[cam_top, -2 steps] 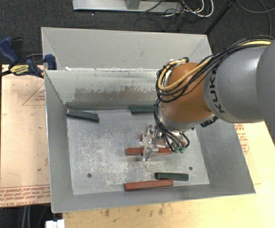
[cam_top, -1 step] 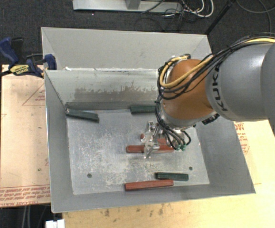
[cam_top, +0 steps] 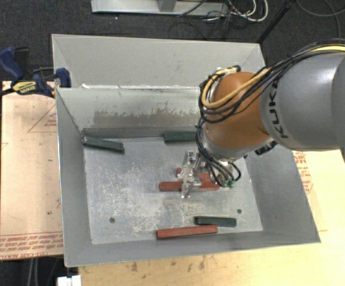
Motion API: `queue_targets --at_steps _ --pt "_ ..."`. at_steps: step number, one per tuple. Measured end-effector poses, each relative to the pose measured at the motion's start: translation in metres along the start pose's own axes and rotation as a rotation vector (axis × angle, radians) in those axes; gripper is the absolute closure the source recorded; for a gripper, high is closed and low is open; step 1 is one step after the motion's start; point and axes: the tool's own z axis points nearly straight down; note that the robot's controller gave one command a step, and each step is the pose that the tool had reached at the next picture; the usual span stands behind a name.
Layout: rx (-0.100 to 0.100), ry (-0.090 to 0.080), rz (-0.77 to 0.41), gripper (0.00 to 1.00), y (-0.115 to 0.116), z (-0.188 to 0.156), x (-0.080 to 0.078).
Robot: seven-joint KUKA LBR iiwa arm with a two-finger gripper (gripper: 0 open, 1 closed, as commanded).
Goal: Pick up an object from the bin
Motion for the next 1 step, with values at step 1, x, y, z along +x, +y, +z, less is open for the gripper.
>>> queue_targets --at_steps 1 --pt "0.000 0.008 0.000 1.00 0.0000 -0.0134 0.0015"
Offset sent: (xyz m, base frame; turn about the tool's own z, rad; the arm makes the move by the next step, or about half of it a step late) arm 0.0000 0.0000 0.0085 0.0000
